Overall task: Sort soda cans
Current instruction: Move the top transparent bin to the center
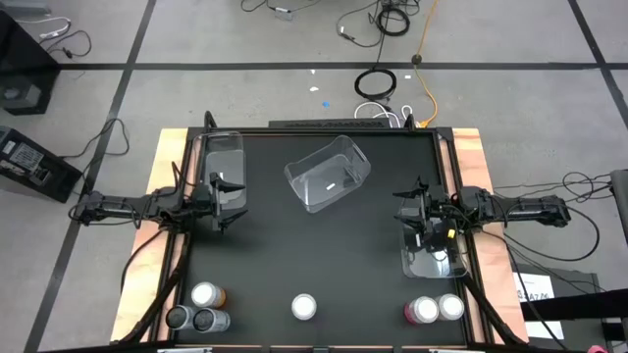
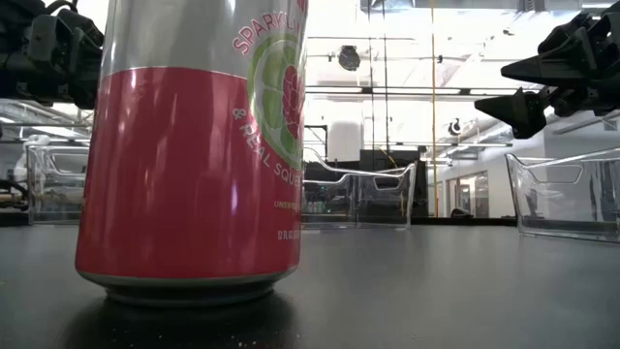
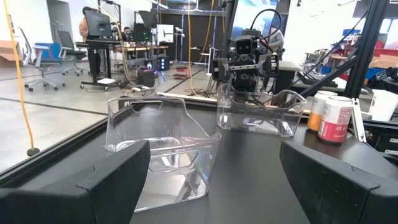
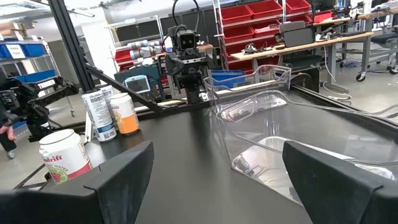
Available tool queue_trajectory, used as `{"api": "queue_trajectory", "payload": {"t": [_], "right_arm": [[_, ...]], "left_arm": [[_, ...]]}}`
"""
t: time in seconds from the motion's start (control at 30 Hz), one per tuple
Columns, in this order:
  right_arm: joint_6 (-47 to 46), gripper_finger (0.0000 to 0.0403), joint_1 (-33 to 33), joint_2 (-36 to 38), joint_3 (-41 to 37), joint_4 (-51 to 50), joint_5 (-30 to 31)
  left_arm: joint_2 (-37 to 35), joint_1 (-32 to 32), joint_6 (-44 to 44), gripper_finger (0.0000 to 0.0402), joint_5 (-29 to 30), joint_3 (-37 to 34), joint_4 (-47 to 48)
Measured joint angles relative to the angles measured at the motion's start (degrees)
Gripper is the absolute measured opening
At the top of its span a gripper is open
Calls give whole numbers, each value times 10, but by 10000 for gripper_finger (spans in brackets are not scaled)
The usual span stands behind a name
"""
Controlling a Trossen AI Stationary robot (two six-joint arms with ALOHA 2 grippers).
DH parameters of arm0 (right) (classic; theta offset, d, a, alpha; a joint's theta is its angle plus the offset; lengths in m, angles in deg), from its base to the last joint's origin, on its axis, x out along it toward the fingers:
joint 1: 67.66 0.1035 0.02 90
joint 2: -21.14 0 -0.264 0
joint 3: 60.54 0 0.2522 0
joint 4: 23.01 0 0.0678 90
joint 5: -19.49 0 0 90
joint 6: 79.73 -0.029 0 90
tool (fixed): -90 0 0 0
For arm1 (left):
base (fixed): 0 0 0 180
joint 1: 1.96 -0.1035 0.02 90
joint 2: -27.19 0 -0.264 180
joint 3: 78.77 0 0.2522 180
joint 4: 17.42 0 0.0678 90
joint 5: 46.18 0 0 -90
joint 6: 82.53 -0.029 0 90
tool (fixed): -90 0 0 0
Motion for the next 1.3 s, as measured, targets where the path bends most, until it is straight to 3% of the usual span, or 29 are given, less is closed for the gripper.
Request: {"api": "queue_trajectory", "payload": {"t": [1.0,1.3], "right_arm": [[0,350,0,0,0,0,0],[0,350,0,0,0,0,0]], "left_arm": [[0,0,0,369,0,0,-1],[0,0,-1,369,43,0,-24]]}}
